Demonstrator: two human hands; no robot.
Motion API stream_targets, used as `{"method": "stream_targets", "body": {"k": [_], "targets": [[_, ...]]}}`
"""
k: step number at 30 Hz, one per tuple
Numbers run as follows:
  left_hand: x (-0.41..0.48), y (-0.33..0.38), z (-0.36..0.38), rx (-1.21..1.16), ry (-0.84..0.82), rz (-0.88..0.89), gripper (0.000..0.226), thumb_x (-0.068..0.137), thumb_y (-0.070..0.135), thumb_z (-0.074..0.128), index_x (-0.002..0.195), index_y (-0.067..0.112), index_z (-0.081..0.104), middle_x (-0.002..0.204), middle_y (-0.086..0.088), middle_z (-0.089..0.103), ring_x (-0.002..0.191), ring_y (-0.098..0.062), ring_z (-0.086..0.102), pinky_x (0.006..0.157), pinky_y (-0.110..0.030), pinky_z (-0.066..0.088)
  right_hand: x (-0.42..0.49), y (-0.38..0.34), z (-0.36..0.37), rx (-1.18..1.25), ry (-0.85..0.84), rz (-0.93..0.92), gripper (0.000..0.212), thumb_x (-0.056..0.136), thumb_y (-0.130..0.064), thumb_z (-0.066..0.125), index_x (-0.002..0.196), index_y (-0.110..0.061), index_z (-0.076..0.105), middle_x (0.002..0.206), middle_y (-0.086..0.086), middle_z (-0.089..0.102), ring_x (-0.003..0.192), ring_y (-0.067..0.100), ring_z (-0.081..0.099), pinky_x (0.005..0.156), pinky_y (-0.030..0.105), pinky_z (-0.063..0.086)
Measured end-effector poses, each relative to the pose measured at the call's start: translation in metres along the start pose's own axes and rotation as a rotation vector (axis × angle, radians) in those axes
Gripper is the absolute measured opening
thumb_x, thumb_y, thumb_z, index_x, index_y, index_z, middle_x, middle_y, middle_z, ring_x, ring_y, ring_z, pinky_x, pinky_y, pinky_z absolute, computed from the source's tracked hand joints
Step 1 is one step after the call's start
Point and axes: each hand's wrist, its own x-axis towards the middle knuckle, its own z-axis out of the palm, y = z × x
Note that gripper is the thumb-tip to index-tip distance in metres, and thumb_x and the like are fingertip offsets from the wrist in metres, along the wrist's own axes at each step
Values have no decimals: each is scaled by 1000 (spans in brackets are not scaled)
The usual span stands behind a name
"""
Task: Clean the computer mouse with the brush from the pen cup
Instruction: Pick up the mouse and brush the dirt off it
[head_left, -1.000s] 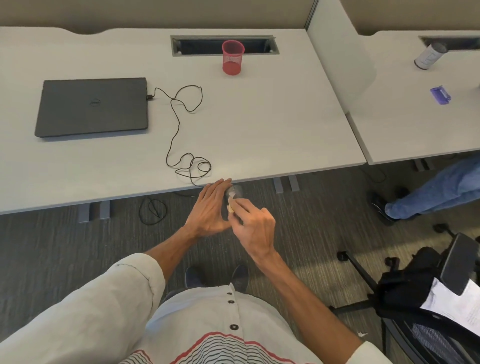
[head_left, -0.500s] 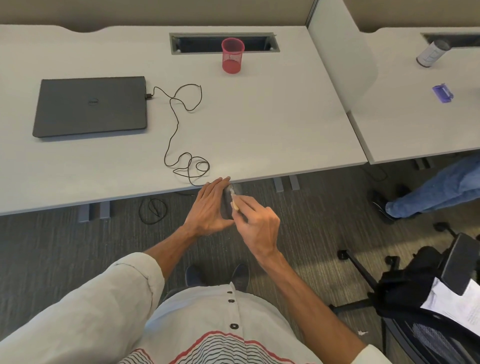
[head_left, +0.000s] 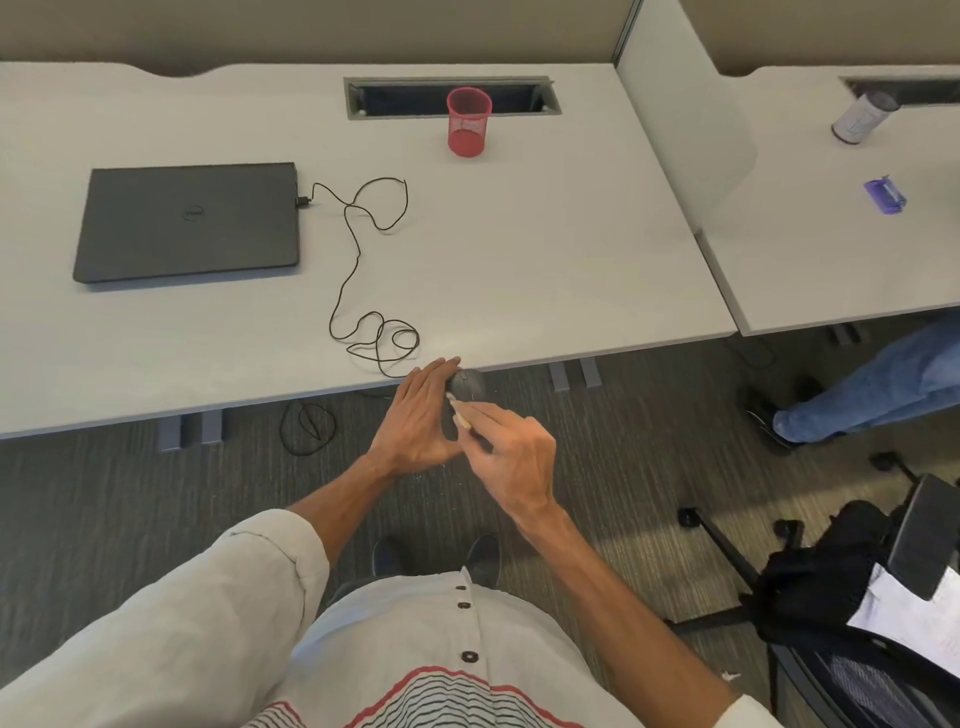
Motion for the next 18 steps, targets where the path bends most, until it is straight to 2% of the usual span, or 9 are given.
{"method": "stream_targets", "body": {"k": [6, 12, 18], "targets": [[1, -1, 0, 21, -30, 0, 124, 80, 62, 87, 171, 10, 21, 179, -3, 27, 169, -21, 22, 140, -49, 16, 12, 9, -3, -110, -1, 40, 26, 104, -30, 66, 120, -20, 84, 115, -7, 84, 84, 12, 77, 60, 27, 50], [0, -1, 0, 28, -35, -3, 124, 81, 57, 89, 172, 10, 19, 180, -4, 25, 170, -22, 20, 141, -48, 14, 14, 10, 2, -117, -87, -42, 25, 96, -24, 82, 121, -20, 84, 117, -5, 84, 86, 15, 80, 61, 31, 57], [-1, -1, -1, 26, -49, 11, 117, 85, 54, 86, 172, 10, 20, 180, -6, 25, 170, -24, 20, 141, -50, 13, 10, 13, 3, 2, -169, -121, 30, 97, -21, 84, 126, -20, 83, 123, -3, 84, 100, 18, 82, 69, 36, 65]]}}
